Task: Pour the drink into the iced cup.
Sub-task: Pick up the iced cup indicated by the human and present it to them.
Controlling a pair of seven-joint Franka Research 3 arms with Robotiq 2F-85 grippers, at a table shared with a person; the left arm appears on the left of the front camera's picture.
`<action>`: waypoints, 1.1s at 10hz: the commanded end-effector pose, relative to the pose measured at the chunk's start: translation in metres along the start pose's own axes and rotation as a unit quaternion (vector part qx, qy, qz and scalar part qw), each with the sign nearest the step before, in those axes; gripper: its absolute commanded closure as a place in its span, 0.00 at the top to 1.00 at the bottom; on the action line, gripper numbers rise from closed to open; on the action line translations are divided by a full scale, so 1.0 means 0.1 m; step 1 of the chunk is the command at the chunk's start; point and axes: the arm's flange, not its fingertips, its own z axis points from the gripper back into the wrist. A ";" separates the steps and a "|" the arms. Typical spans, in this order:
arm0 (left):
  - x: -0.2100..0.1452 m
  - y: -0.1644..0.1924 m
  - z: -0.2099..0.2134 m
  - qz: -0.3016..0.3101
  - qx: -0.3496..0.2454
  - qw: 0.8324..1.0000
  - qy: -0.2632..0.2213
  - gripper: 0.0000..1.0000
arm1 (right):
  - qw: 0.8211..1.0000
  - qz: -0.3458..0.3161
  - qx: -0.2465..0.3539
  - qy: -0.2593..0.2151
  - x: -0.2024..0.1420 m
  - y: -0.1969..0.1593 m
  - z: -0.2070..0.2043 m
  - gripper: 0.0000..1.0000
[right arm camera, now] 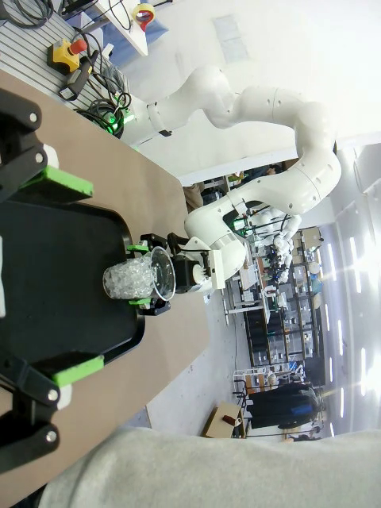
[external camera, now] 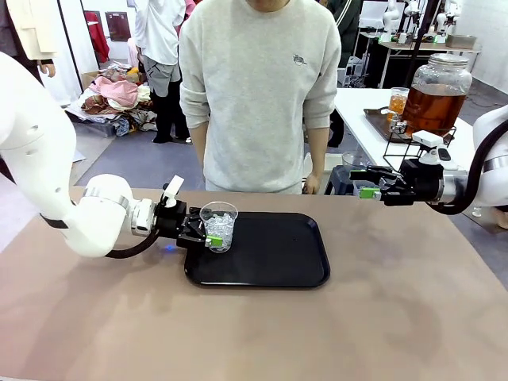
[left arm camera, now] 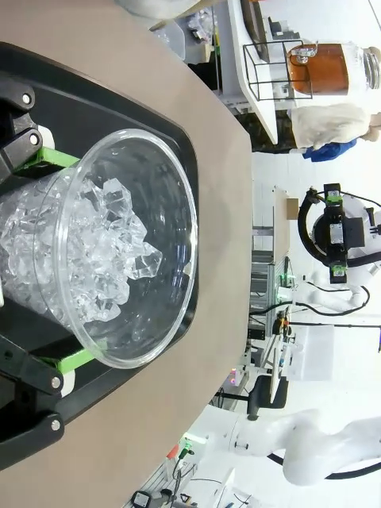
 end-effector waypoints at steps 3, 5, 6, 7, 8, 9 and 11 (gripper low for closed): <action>-0.01 0.00 -0.07 0.007 0.008 1.000 -0.007 0.81 | 1.000 -0.005 -0.002 0.003 0.04 -0.01 0.00 1.00; 0.00 -0.01 -0.07 0.003 0.007 1.000 -0.014 0.81 | 1.000 -0.005 -0.002 0.003 0.04 -0.01 0.00 1.00; 0.01 -0.02 -0.07 -0.001 0.009 1.000 -0.017 0.81 | 1.000 -0.005 -0.002 0.003 0.04 -0.01 0.00 1.00; 0.02 -0.03 -0.08 -0.004 0.008 1.000 -0.020 0.81 | 1.000 -0.005 -0.002 0.003 0.04 -0.01 0.00 1.00; 0.05 -0.04 -0.09 -0.008 0.013 1.000 -0.023 0.81 | 1.000 -0.005 -0.002 0.003 0.04 -0.01 0.00 1.00; 0.14 -0.03 -0.10 -0.013 0.018 0.999 -0.029 0.81 | 1.000 -0.005 -0.002 0.003 0.04 -0.01 0.00 1.00; 0.43 0.06 -0.16 -0.024 0.030 0.999 -0.038 0.81 | 1.000 -0.005 -0.002 0.003 0.04 -0.01 0.00 1.00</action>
